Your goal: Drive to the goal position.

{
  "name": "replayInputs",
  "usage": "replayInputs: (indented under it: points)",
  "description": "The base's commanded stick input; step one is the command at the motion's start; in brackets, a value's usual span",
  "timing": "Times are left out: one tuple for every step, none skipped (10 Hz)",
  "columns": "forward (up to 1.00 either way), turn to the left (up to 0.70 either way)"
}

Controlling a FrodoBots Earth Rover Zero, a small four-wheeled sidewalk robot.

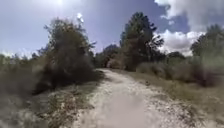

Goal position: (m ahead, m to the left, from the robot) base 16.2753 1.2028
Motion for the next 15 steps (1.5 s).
replayInputs:
  points:
    - [0.7,0.0]
    - [0.7,0.0]
    - [0.7,0.0]
    - [0.7,0.0]
    - [0.7,0.0]
    - [0.7,0.0]
    - [0.7,0.0]
    - [0.7,0.0]
    - [0.7,0.0]
    - [0.7,0.0]
    - [0.7,0.0]
    - [0.7,0.0]
    - [0.7,0.0]
    - [0.7,0.0]
    - [0.7,0.0]
